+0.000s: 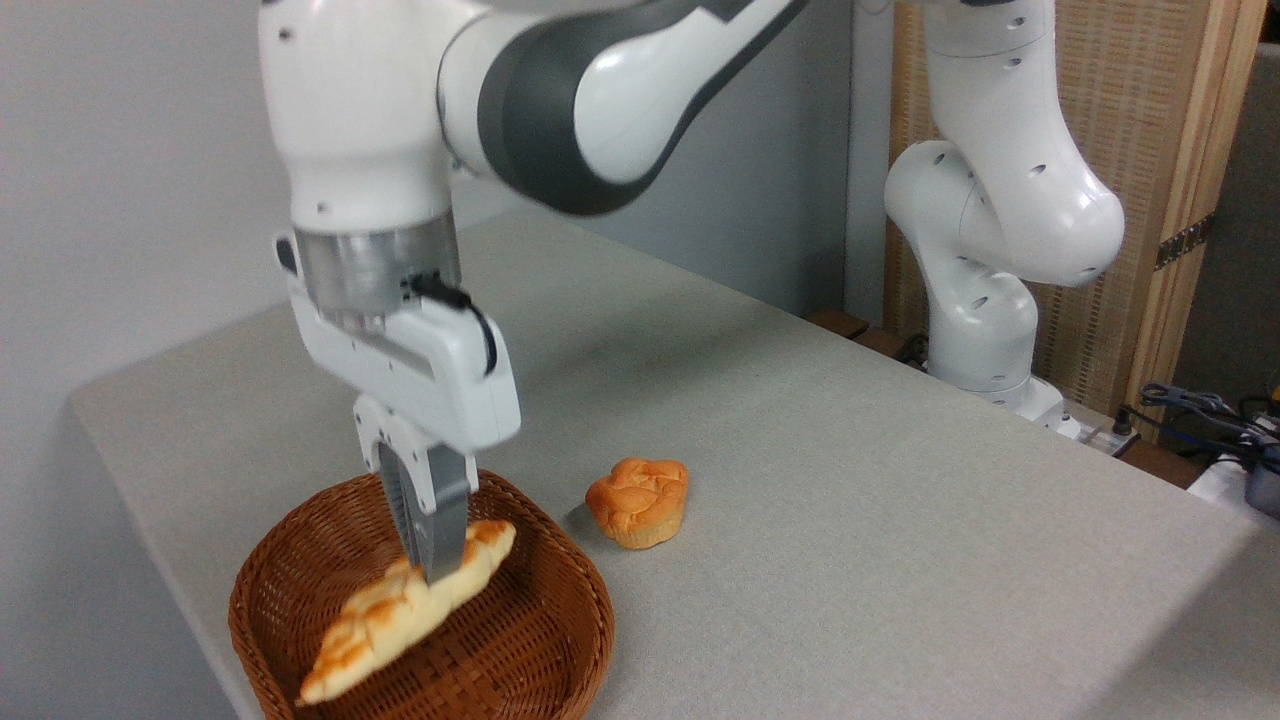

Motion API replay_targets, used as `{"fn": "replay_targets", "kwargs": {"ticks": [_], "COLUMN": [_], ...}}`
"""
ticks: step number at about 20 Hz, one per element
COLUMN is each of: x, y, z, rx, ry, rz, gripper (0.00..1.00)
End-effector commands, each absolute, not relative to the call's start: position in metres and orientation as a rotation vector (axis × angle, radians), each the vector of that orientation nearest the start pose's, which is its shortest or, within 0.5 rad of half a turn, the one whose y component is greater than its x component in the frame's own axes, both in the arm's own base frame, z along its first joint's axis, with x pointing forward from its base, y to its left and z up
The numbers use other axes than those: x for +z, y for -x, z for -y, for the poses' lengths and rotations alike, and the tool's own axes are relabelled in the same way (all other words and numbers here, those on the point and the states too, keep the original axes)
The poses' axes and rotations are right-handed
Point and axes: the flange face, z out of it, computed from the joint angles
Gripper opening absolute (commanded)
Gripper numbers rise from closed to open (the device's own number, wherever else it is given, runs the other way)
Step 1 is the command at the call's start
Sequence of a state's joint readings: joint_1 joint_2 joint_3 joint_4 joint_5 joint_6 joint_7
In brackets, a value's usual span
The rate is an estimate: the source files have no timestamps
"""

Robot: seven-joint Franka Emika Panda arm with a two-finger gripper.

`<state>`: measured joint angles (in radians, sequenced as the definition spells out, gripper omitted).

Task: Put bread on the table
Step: 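Lift the braided loaf out of the basket, then carry the loaf past the orange bun and lower it onto the table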

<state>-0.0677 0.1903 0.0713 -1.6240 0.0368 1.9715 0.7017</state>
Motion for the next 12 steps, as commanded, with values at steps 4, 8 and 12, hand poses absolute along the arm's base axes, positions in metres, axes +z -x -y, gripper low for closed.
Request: {"fn": "replay_targets", "kwargs": {"ticks": [4, 8, 12], "x": [0.583, 0.567, 0.535], "y": [-0.562, -0.498, -0.477], "z": [-0.036, -0.083, -0.114], "rx": [-0.044, 0.018, 0.087], "ry": [2.784, 2.742, 2.737], "rz": [-1.379, -1.572, -1.660], "gripper": [0.00, 0.09, 0.40]}}
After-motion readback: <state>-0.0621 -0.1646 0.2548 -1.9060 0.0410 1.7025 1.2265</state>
